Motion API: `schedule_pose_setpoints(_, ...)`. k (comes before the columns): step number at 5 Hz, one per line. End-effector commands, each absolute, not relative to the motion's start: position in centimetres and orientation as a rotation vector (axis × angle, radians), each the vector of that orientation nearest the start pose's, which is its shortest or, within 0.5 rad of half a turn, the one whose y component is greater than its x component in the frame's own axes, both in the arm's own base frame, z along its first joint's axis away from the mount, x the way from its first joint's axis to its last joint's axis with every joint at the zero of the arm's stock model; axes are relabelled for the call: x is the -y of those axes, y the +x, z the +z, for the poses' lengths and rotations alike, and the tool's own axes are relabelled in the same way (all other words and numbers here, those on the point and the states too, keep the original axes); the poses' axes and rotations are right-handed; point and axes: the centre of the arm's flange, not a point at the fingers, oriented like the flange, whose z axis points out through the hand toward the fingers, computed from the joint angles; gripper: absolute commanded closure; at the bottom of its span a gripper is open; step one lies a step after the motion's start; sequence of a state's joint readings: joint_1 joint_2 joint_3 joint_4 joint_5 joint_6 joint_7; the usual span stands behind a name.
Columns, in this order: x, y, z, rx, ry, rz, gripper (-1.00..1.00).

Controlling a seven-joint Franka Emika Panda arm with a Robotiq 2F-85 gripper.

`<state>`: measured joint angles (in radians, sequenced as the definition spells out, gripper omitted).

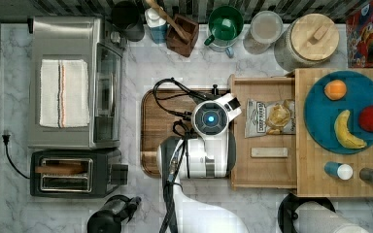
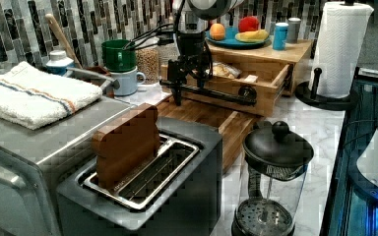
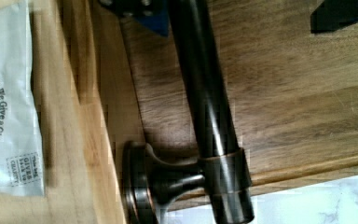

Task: Open the drawer.

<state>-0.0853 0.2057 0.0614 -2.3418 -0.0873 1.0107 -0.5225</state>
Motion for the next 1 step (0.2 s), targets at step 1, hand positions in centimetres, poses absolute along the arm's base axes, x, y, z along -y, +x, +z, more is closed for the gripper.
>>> schedule_pose_setpoints(1, -6.37, 52.60, 27.53, -0.237, -3.132, -0.131, -1.00)
